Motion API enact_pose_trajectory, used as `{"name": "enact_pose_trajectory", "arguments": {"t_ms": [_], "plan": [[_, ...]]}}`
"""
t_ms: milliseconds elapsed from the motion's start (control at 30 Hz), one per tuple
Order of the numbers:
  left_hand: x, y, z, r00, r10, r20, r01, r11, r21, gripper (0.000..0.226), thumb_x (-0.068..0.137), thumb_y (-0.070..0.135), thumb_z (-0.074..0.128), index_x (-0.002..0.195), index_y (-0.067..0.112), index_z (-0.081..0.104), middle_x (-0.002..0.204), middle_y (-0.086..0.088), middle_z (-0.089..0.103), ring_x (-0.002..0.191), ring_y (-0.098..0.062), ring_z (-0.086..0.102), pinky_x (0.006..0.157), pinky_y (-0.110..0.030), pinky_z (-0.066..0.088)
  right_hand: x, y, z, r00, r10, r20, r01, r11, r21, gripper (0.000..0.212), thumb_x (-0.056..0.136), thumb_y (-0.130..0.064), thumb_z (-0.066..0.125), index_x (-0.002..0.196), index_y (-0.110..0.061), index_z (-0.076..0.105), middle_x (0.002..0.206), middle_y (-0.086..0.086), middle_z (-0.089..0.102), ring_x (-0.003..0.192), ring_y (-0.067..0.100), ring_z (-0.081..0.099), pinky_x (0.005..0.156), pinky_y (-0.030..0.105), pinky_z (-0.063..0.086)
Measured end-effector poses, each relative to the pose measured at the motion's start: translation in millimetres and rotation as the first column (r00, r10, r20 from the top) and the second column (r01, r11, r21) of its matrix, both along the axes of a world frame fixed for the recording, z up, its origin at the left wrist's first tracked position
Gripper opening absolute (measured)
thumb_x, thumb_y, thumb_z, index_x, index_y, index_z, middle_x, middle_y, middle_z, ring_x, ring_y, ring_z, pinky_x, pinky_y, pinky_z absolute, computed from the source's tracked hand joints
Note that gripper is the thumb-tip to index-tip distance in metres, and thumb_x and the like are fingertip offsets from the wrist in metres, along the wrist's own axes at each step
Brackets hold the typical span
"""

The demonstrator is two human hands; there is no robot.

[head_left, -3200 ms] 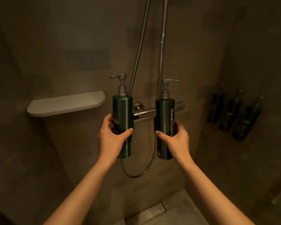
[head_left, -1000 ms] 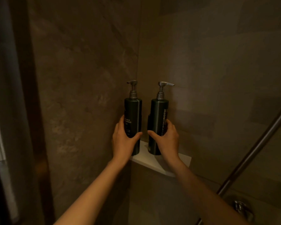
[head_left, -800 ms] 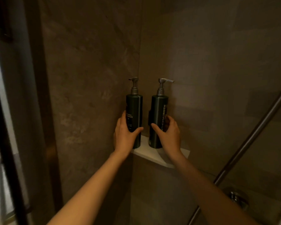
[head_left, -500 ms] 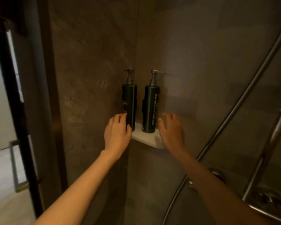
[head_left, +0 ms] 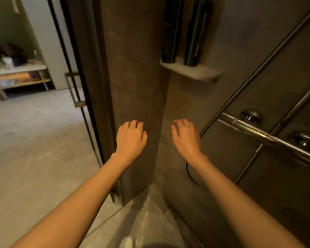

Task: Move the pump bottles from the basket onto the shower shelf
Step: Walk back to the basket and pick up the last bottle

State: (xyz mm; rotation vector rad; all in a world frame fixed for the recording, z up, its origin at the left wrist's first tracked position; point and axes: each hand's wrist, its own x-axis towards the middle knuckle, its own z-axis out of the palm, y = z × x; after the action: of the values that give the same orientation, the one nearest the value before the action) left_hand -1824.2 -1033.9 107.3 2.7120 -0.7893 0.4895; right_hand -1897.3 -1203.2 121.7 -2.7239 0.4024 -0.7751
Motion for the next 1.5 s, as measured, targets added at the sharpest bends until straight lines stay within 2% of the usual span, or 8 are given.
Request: {"name": "enact_pose_trajectory", "arguments": {"t_ms": [233, 400, 533, 833, 1000, 1200, 1367, 1500], "plan": [[-48.1, 81.6, -101.9, 0.937, 0.227, -0.265, -0.183, 0.967, 0.179, 0.041, 0.093, 0.034, 0.043, 0.129, 0.016, 0.051, 0.125, -0.008, 0.058, 0.114, -0.030, 0.053, 0.094, -0.041, 0.041, -19.6, 69.7, -101.4, 0.955, 0.153, -0.254, -0.140, 0.988, 0.068, 0.035, 0.095, -0.026, 0.044, 0.122, -0.009, 0.059, 0.121, 0.013, 0.062, 0.114, 0.031, 0.054, 0.098, 0.040, 0.040], [-68.6, 143.6, -163.2, 0.841, 0.372, -0.393, -0.278, 0.920, 0.276, 0.043, 0.094, 0.034, 0.041, 0.134, 0.017, 0.047, 0.133, -0.007, 0.054, 0.120, -0.030, 0.050, 0.099, -0.041, 0.037, -17.1, 121.1, -169.2, 0.851, 0.256, -0.458, -0.241, 0.966, 0.092, 0.037, 0.097, -0.028, 0.040, 0.127, -0.011, 0.055, 0.126, 0.011, 0.059, 0.118, 0.029, 0.051, 0.103, 0.038, 0.036], [-65.8, 192.9, -187.5, 0.740, 0.465, -0.485, -0.375, 0.885, 0.277, 0.045, 0.095, 0.032, 0.041, 0.136, 0.016, 0.043, 0.138, -0.008, 0.049, 0.123, -0.030, 0.046, 0.102, -0.042, 0.034, 3.4, 171.8, -198.1, 0.770, 0.341, -0.540, -0.318, 0.938, 0.138, 0.035, 0.096, -0.027, 0.041, 0.123, -0.011, 0.056, 0.125, 0.013, 0.058, 0.117, 0.030, 0.051, 0.102, 0.037, 0.034], [-11.5, 318.4, -213.3, 0.639, 0.592, -0.491, -0.488, 0.805, 0.336, 0.044, 0.095, 0.032, 0.041, 0.136, 0.014, 0.044, 0.138, -0.008, 0.050, 0.122, -0.031, 0.048, 0.098, -0.040, 0.035, 89.5, 308.1, -227.4, 0.643, 0.486, -0.592, -0.492, 0.854, 0.166, 0.033, 0.095, -0.023, 0.038, 0.116, -0.009, 0.059, 0.117, 0.012, 0.063, 0.110, 0.028, 0.055, 0.093, 0.036, 0.040], [34.0, 379.4, -204.9, 0.635, 0.632, -0.443, -0.543, 0.774, 0.326, 0.042, 0.095, 0.030, 0.040, 0.132, 0.013, 0.048, 0.134, -0.008, 0.053, 0.119, -0.031, 0.049, 0.096, -0.040, 0.036, 145.1, 367.4, -219.1, 0.646, 0.540, -0.540, -0.537, 0.824, 0.182, 0.034, 0.096, -0.022, 0.041, 0.121, -0.008, 0.059, 0.120, 0.012, 0.063, 0.110, 0.027, 0.057, 0.095, 0.037, 0.042], [81.9, 423.2, -204.5, 0.606, 0.668, -0.431, -0.598, 0.740, 0.308, 0.042, 0.095, 0.030, 0.039, 0.132, 0.013, 0.049, 0.134, -0.008, 0.053, 0.120, -0.031, 0.049, 0.098, -0.041, 0.035, 208.4, 414.0, -219.4, 0.608, 0.583, -0.539, -0.602, 0.781, 0.166, 0.035, 0.097, -0.021, 0.039, 0.123, -0.007, 0.058, 0.122, 0.014, 0.062, 0.112, 0.028, 0.056, 0.096, 0.039, 0.041], [122.3, 443.5, -218.9, 0.544, 0.705, -0.455, -0.631, 0.701, 0.331, 0.043, 0.095, 0.030, 0.039, 0.134, 0.013, 0.047, 0.135, -0.007, 0.052, 0.120, -0.030, 0.049, 0.098, -0.040, 0.036, 264.3, 435.8, -237.3, 0.522, 0.618, -0.588, -0.651, 0.734, 0.193, 0.036, 0.096, -0.021, 0.039, 0.125, -0.007, 0.056, 0.125, 0.014, 0.060, 0.116, 0.029, 0.052, 0.100, 0.037, 0.037], [170.3, 465.5, -224.7, 0.475, 0.762, -0.439, -0.702, 0.629, 0.333, 0.042, 0.094, 0.028, 0.040, 0.132, 0.013, 0.049, 0.132, -0.008, 0.054, 0.116, -0.030, 0.051, 0.095, -0.041, 0.037, 328.5, 457.9, -246.1, 0.455, 0.656, -0.601, -0.708, 0.676, 0.202, 0.037, 0.096, -0.020, 0.040, 0.126, -0.005, 0.056, 0.124, 0.017, 0.059, 0.114, 0.033, 0.053, 0.098, 0.038, 0.039]]}}
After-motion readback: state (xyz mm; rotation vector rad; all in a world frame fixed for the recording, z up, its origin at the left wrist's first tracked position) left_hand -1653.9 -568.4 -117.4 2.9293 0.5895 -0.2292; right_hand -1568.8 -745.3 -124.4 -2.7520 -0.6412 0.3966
